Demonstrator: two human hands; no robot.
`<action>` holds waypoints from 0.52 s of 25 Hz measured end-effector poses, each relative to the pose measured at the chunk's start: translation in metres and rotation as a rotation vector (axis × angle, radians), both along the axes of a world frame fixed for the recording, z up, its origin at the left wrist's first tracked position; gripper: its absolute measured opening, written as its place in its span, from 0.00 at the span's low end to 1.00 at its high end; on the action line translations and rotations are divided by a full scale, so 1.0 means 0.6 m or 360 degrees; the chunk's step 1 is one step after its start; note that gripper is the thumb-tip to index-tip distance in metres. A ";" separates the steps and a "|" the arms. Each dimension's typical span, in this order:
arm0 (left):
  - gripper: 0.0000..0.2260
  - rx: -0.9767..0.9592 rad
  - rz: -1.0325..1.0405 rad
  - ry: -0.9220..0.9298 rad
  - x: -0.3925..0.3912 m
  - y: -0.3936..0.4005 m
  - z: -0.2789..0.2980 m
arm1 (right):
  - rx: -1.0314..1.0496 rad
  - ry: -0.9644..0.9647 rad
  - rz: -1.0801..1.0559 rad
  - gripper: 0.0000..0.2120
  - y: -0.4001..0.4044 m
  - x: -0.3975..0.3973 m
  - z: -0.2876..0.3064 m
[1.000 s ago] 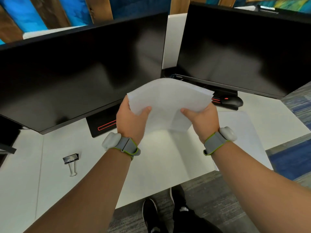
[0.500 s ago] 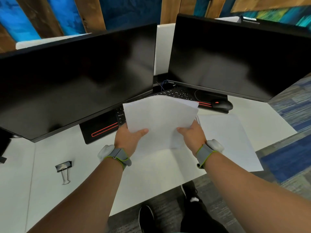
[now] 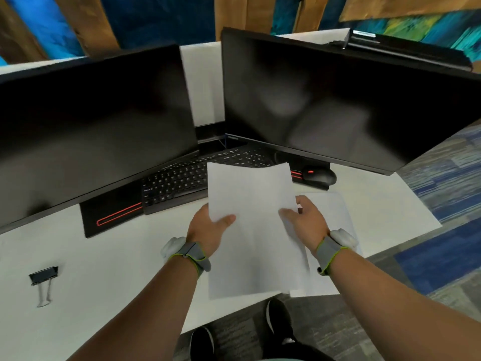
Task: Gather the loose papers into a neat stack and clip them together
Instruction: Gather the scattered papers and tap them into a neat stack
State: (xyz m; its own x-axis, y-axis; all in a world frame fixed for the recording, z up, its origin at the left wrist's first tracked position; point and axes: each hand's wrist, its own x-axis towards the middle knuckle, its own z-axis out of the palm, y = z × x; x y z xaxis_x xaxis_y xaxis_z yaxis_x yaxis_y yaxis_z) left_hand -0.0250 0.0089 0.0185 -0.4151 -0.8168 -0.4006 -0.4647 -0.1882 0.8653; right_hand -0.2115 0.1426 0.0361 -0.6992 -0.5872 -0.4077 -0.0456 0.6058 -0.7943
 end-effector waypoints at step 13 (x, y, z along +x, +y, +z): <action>0.34 0.0016 -0.0296 -0.0892 -0.228 0.160 -0.094 | 0.0660 0.0106 0.0037 0.30 0.140 -0.264 -0.103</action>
